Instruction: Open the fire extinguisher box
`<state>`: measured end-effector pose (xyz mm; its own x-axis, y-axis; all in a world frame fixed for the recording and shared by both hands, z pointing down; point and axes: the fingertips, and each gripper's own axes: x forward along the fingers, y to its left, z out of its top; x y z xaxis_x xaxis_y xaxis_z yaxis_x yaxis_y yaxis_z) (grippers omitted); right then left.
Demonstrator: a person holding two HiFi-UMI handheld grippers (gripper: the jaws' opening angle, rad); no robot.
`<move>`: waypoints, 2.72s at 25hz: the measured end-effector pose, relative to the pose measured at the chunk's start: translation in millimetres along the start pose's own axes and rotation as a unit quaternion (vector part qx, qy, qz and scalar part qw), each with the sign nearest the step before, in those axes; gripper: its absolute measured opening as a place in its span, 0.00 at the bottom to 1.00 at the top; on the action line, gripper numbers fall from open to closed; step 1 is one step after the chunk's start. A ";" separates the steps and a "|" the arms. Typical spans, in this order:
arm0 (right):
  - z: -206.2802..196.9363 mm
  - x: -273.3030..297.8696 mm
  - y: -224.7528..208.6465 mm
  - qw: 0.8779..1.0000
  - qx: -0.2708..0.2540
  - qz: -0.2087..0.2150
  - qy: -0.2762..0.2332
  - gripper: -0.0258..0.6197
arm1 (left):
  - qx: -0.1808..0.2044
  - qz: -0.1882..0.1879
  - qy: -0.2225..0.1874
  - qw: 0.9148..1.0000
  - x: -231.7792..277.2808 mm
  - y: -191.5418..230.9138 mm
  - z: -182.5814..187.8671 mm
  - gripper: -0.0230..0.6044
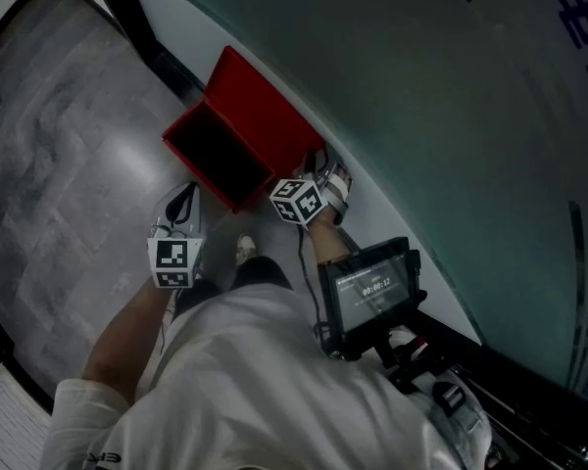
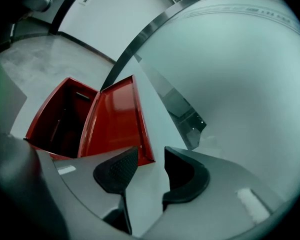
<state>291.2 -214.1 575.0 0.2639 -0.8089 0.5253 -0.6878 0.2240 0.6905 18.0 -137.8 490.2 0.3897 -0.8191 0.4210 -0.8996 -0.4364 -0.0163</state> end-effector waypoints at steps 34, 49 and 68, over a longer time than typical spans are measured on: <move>62.5 -430.6 98.7 0.935 0.309 0.046 -0.169 0.06 | 0.033 -0.139 -0.141 0.980 -256.4 4.1 -2.0 0.04; 23.0 -491.3 81.0 0.902 0.358 0.116 -0.213 0.06 | 0.032 -0.135 -0.160 0.977 -292.6 -68.8 16.8 0.04; 16.7 -499.3 84.7 0.899 0.347 0.144 -0.227 0.06 | 0.037 -0.125 -0.158 0.979 -302.9 -84.5 13.8 0.04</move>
<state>89.8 199.8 362.9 -0.1886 -0.9452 0.2665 -0.9807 0.1955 -0.0005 -21.3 142.0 351.6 0.6484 -0.7518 0.1195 -0.7557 -0.6547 -0.0185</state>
